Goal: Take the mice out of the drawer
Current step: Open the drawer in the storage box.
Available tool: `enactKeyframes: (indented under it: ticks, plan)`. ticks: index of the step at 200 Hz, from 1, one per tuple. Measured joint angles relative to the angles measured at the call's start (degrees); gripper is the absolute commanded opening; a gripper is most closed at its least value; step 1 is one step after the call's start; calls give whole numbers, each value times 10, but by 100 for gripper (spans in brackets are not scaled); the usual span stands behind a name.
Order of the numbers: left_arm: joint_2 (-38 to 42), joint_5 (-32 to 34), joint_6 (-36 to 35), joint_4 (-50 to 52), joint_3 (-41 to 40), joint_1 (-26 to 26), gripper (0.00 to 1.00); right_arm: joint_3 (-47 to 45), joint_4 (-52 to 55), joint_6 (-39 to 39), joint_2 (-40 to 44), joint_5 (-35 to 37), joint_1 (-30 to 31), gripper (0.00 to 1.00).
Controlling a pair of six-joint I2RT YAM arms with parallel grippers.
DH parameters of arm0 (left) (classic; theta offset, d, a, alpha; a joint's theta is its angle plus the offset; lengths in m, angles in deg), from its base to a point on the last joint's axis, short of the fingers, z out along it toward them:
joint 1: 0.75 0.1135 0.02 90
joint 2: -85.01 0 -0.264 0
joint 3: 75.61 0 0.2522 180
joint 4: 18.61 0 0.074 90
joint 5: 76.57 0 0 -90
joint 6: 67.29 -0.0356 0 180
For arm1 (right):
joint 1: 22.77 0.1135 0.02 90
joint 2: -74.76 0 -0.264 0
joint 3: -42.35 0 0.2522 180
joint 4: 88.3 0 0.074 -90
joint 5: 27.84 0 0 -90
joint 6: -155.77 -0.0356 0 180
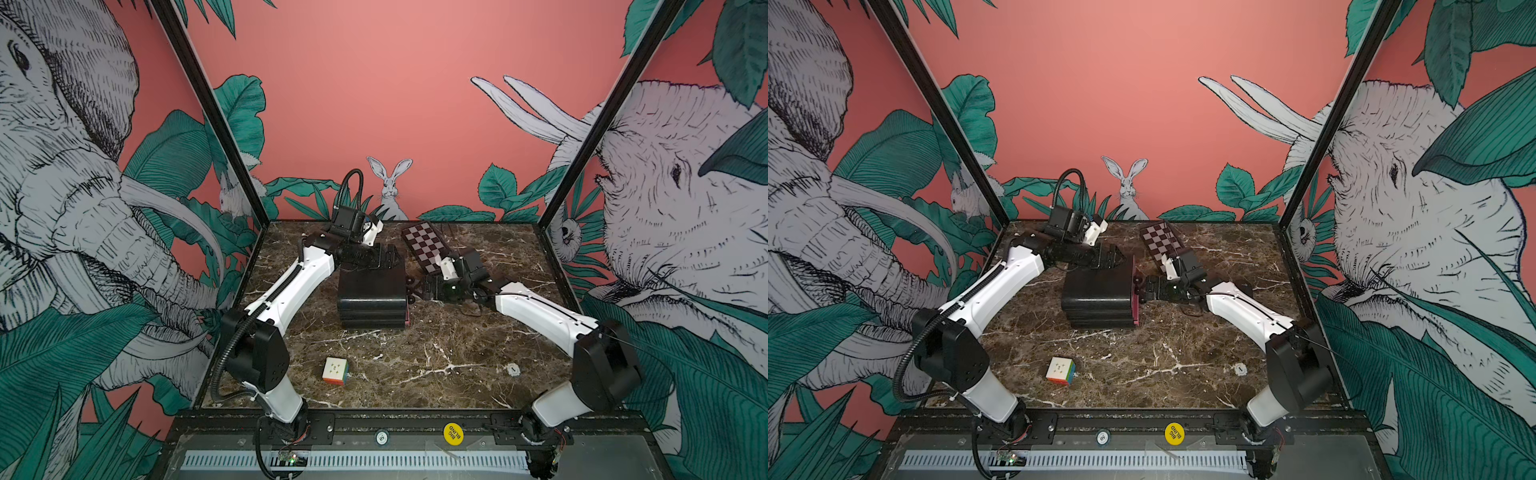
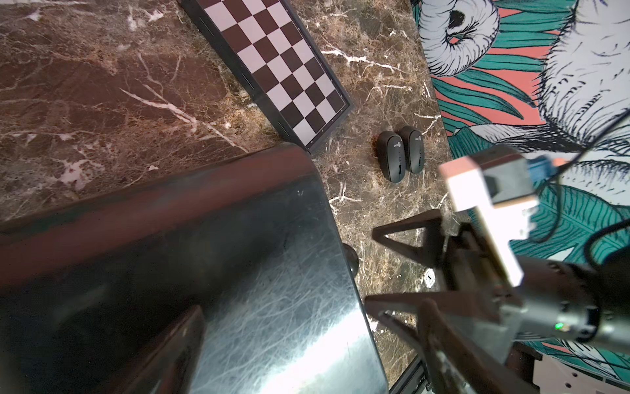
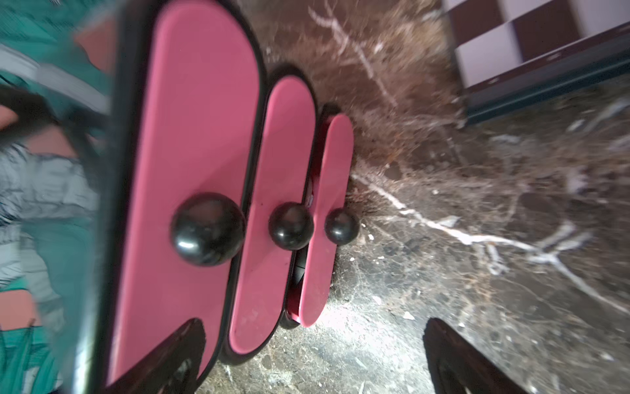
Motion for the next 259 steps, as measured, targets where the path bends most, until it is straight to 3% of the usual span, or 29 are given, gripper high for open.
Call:
enactKeyframes:
  ticks: [19, 38, 60, 91, 126, 193, 227, 259]
  plan:
    - [0, -1, 0, 0, 0, 0, 99, -35, -50, -24, 19, -35, -45, 98]
    - [0, -3, 0, 0, 0, 0, 99, -53, -101, -45, 3, -80, -76, 91]
    - [0, -13, 0, 0, 0, -1, 99, -50, -149, -61, -42, -141, -78, 79]
    - [-3, -25, 6, -1, 0, -12, 99, -55, -205, -80, -106, -201, -75, 76]
    - [-5, -29, 17, -7, 0, -25, 99, -59, -257, -105, -127, -247, -75, 60]
    - [-7, -31, 33, -12, 0, -26, 99, -53, -302, -127, -177, -308, -75, 59]
    - [-7, -31, 37, -13, 0, -26, 99, -48, -329, -139, -192, -323, -75, 48]
    - [-7, -30, 44, -15, 0, -26, 99, -46, -348, -150, -204, -334, -72, 47]
